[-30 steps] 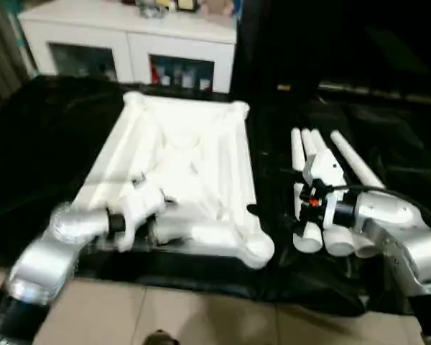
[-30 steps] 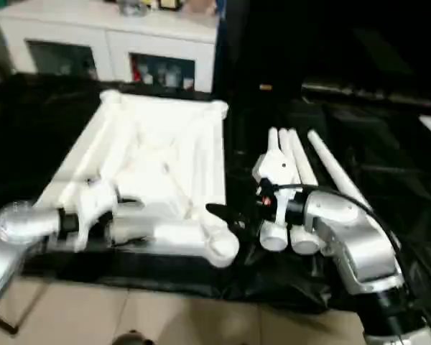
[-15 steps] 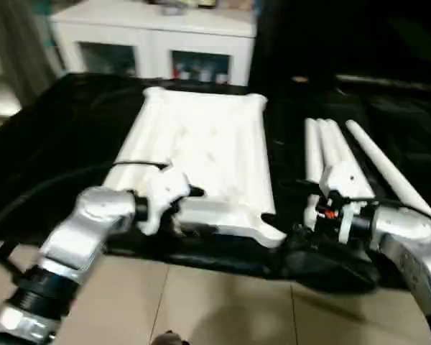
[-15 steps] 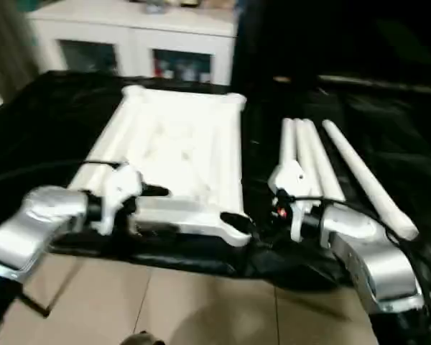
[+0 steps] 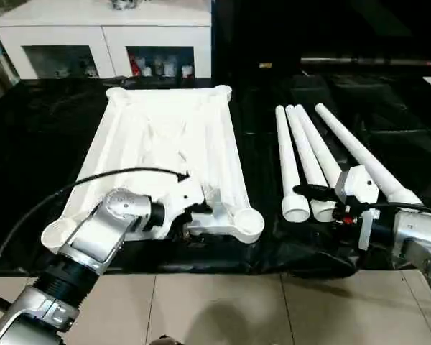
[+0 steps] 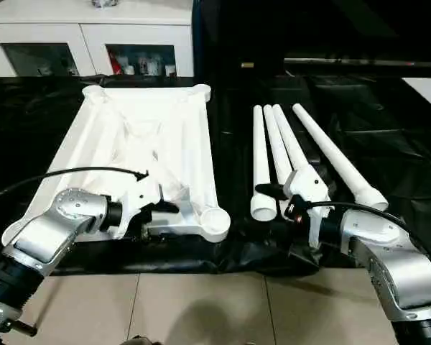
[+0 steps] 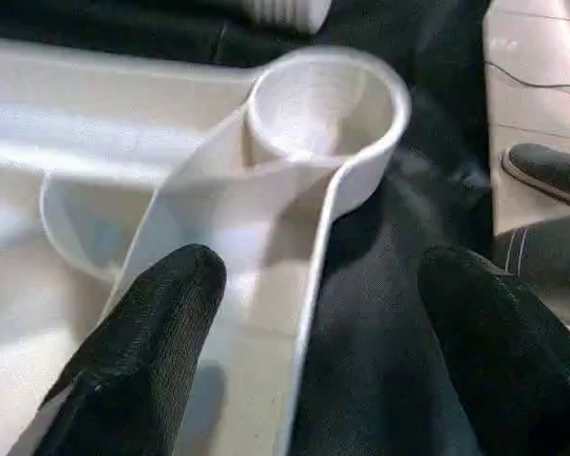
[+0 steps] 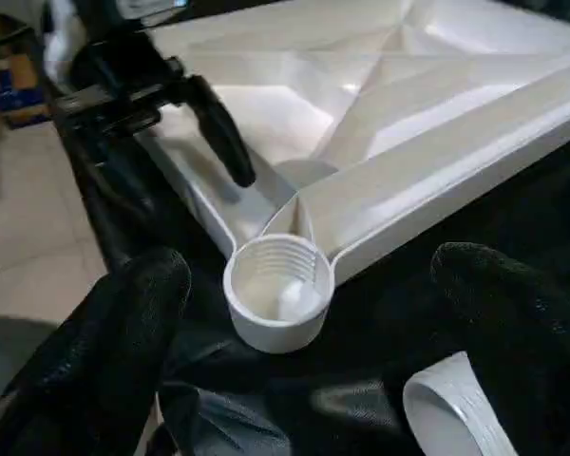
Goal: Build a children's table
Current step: Move to table
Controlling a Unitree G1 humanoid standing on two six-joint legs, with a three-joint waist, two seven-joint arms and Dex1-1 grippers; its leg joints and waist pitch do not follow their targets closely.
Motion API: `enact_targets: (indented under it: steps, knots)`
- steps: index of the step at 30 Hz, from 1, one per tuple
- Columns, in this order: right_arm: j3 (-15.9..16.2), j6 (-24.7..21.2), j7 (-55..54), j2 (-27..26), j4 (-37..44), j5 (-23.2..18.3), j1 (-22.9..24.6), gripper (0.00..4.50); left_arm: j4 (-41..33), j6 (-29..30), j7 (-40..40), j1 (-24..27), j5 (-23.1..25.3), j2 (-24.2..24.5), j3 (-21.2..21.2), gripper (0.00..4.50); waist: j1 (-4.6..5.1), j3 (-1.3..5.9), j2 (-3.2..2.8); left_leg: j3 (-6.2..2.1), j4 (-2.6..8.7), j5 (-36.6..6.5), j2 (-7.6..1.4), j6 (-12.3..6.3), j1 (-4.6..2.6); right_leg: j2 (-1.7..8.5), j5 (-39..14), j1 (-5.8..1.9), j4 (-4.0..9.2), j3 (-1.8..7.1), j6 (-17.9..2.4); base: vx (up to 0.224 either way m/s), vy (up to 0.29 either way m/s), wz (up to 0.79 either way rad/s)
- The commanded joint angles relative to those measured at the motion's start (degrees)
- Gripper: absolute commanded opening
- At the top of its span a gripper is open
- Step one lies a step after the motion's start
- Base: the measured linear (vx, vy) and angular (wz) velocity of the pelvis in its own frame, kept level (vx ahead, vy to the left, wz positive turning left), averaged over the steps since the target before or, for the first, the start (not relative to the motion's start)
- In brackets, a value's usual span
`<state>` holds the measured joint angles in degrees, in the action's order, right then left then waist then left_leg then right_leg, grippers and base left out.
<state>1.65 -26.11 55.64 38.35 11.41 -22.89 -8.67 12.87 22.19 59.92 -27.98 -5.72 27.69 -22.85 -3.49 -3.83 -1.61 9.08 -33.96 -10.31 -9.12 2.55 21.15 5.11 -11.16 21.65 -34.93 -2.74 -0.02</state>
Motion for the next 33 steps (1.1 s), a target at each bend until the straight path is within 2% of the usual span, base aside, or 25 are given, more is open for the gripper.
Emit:
enact_targets:
  steps: [1,2,3,4,6,9,11,12,14,18,19,24,26,27,29,30,31,32,33]
  knots:
    - [0.93,0.11,1.38,1.01,0.66,-0.16,-1.12,4.50,2.09,1.32,0.77,-1.93,1.17,0.30,-0.79,3.44,-0.33,4.17,0.94,-0.84,4.22,-12.59,-3.24,-2.77,-0.13,3.36,-13.44,-1.92,4.45,2.36,-11.74,0.058,-0.012,0.00]
    - [1.09,0.18,1.52,1.06,0.27,-0.11,-1.59,4.50,3.02,1.41,0.74,-2.26,1.44,0.33,-0.75,3.38,-0.39,4.26,1.01,-0.77,4.09,-11.19,-3.23,-3.28,-0.06,3.33,-11.69,-1.95,4.27,2.32,-12.00,0.059,-0.012,0.01]
    - [1.13,0.17,1.58,1.04,0.07,-0.15,-1.89,4.50,3.48,1.34,0.65,-2.41,1.59,0.32,-0.63,3.29,-0.48,4.46,0.82,-0.60,3.78,-8.94,-3.24,-4.23,-0.11,3.28,-8.39,-1.86,3.90,2.25,-12.91,0.059,-0.012,0.01]
    - [1.18,0.11,1.74,1.05,-0.02,-0.25,-2.19,4.50,4.07,1.28,0.55,-2.62,1.88,0.36,-0.36,3.05,-0.48,4.56,0.83,-0.56,3.61,-6.80,-3.25,-5.01,0.20,3.27,-5.34,-2.14,3.47,2.11,-13.78,0.060,-0.008,-0.02]
    - [1.21,0.06,1.86,1.05,-0.07,-0.31,-2.37,4.50,4.42,1.26,0.50,-2.75,2.08,0.40,-0.18,2.97,-0.52,4.73,0.77,-0.41,3.37,-4.71,-3.35,-6.00,0.17,3.18,-1.37,-2.18,2.97,2.03,-14.90,0.059,-0.001,-0.04]
    - [1.31,-0.06,2.45,1.13,0.16,-0.09,-2.50,4.50,3.84,2.36,1.73,-3.04,1.74,1.55,0.00,2.76,-0.66,4.95,0.61,-0.20,3.03,-3.50,-3.36,-7.12,0.05,3.15,2.47,-2.23,2.53,2.05,-16.53,0.000,0.000,0.00]
    - [1.53,-0.09,2.85,1.46,0.28,-0.22,-2.43,4.50,2.61,3.41,3.30,-2.91,1.45,2.67,-0.32,2.53,-0.74,5.06,0.55,-0.16,2.83,-2.39,-3.32,-7.81,0.19,3.11,4.17,-2.20,2.36,2.04,-16.92,0.000,0.000,0.00]
    - [1.57,-0.23,3.10,1.62,0.38,-0.55,-2.43,4.50,0.99,4.11,4.70,-2.31,1.11,3.73,-0.49,2.51,-0.75,4.87,0.59,-0.15,2.86,-2.78,-3.30,-7.88,0.36,3.10,3.53,-2.14,2.39,2.01,-16.94,0.000,0.000,0.00]
    - [1.56,-0.46,3.29,1.68,0.52,-0.83,-2.56,4.50,-0.66,4.75,5.46,-1.60,0.78,4.63,-0.37,2.43,-0.71,4.42,0.28,-0.13,3.23,-6.82,-3.54,-6.48,0.11,3.19,-2.46,-1.94,2.99,2.00,-16.51,0.000,0.000,0.00]
    - [1.56,-1.25,4.09,1.56,0.76,-1.90,-2.75,4.50,-1.93,5.20,5.59,-0.86,0.66,5.38,0.08,2.08,-0.97,4.05,0.52,0.03,3.57,-11.08,-3.66,-3.93,-0.25,3.19,-10.11,-1.72,3.68,2.15,-14.94,0.000,0.000,0.00]
    - [1.60,-1.25,4.18,1.59,0.79,-1.90,-2.74,4.50,-1.91,5.13,5.51,-0.83,0.65,5.36,0.16,1.85,-1.16,4.11,0.40,0.01,3.61,-11.42,-3.70,-3.36,-0.38,3.21,-11.26,-1.63,3.72,2.18,-14.35,0.000,0.000,0.00]
    - [3.02,-0.64,6.20,2.47,1.24,-1.10,-2.07,4.50,-0.51,3.50,3.86,-0.66,0.67,4.37,1.30,1.61,-1.67,4.14,0.57,0.04,3.60,-11.20,-3.63,-2.76,-0.23,3.23,-11.76,-1.54,3.80,2.22,-13.35,0.000,0.000,0.00]
    - [3.17,-0.43,6.17,2.44,1.14,-0.97,-2.03,4.50,-0.13,3.43,3.46,-0.74,0.99,3.86,1.09,1.30,-1.76,4.19,0.55,0.01,3.59,-11.17,-3.63,-2.55,-0.15,3.25,-12.18,-1.54,3.76,2.25,-12.92,0.000,0.000,0.00]
    - [3.21,-0.37,6.15,2.41,1.12,-0.90,-2.02,4.50,0.21,3.30,3.04,-0.87,1.19,3.50,1.06,1.22,-1.83,4.21,0.45,0.06,3.55,-11.25,-3.65,-2.51,-0.33,3.22,-12.21,-1.37,3.82,2.27,-12.88,0.000,0.000,0.00]
    - [3.30,-0.34,6.12,2.42,1.21,-0.92,-1.94,4.50,0.68,3.19,2.68,-1.07,1.38,3.04,1.04,1.14,-1.86,4.22,0.44,0.04,3.53,-11.17,-3.61,-2.48,-0.21,3.23,-11.96,-1.44,3.78,2.27,-12.94,0.000,0.000,0.00]
    - [3.37,-0.30,6.11,2.38,1.27,-0.86,-1.92,4.50,0.81,3.09,2.74,-1.12,1.41,2.94,1.02,1.05,-1.85,4.29,0.22,-0.06,3.53,-10.85,-3.60,-2.43,-0.09,3.23,-11.53,-1.54,3.63,2.23,-12.84,0.000,0.000,0.00]
    - [3.55,-0.20,5.98,2.27,1.17,-0.64,-2.01,4.50,0.96,2.88,3.22,-1.15,1.34,2.94,0.88,0.95,-1.76,4.31,0.46,0.01,3.45,-10.70,-3.52,-2.55,-0.04,3.18,-11.06,-1.54,3.70,2.23,-12.79,0.000,0.000,0.00]
    - [3.69,-0.13,5.89,2.23,1.19,-0.54,-2.00,4.50,1.05,2.60,3.61,-1.08,1.32,2.98,0.75,0.85,-1.78,4.34,0.46,0.00,3.44,-10.59,-3.51,-2.58,-0.04,3.19,-10.89,-1.57,3.64,2.23,-12.82,0.000,0.000,0.00]
    - [3.77,-0.07,5.85,2.19,1.19,-0.48,-1.99,4.50,1.19,2.39,3.70,-1.03,1.39,2.99,0.65,0.80,-1.72,4.37,0.19,0.01,3.38,-10.41,-3.47,-2.67,-0.02,3.13,-10.44,-1.53,3.68,2.23,-12.87,0.000,0.000,0.00]
